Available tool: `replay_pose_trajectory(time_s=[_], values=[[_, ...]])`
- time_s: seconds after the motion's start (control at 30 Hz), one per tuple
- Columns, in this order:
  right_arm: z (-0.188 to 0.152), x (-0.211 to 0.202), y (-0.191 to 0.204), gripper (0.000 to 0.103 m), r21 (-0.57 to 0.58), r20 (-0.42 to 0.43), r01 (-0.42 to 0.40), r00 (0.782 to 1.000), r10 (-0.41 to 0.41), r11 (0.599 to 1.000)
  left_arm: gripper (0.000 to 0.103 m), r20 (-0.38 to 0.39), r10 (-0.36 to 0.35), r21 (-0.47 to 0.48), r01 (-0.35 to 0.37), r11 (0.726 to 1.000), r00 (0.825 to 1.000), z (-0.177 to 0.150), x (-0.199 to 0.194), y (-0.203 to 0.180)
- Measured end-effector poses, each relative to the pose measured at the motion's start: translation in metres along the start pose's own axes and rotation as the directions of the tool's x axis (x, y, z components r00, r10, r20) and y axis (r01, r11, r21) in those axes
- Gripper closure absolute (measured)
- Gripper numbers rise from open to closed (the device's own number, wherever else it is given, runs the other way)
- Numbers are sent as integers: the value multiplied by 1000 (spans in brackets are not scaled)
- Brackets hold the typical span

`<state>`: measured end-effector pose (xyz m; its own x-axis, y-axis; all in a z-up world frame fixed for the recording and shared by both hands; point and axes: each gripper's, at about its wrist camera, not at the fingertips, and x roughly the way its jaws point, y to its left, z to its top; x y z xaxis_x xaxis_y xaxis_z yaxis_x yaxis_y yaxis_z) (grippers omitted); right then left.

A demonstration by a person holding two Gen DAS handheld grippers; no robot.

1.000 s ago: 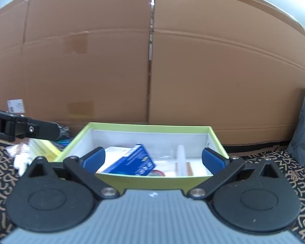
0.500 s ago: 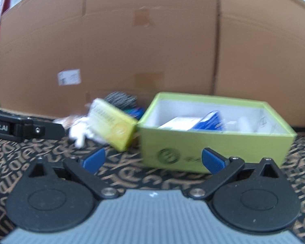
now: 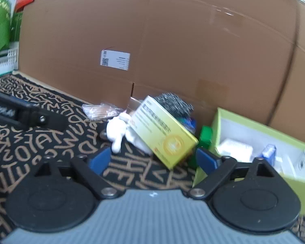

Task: Organize objects
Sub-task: 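Move both tools back toward the remaining items, then grasp the yellow medicine box with the right gripper while the left gripper grasps the black roll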

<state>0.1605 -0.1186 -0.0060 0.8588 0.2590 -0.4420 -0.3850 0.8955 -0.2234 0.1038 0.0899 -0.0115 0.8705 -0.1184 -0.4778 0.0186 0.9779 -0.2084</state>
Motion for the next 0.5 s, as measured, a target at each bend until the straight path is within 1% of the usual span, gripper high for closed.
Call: replay_pose_trajectory(time_s=[0.07, 0.27, 0.4, 0.5], values=[[9, 13, 1, 15, -19, 5, -8, 1000, 9, 1000, 6, -4, 1, 2, -1, 1000, 1000, 1, 2, 4], [30, 58, -3, 15, -71, 6, 4, 1000, -3, 997, 6, -21, 16, -15, -16, 1000, 1000, 4, 12, 15], [30, 84, -6, 15, -90, -18, 13, 1000, -15, 996, 6, -31, 24, -7, -24, 1000, 999, 5, 19, 18], [21, 87, -8, 13, -62, -52, -12, 999, 9, 998, 6, -37, 31, -2, -31, 1000, 999, 5, 23, 19]])
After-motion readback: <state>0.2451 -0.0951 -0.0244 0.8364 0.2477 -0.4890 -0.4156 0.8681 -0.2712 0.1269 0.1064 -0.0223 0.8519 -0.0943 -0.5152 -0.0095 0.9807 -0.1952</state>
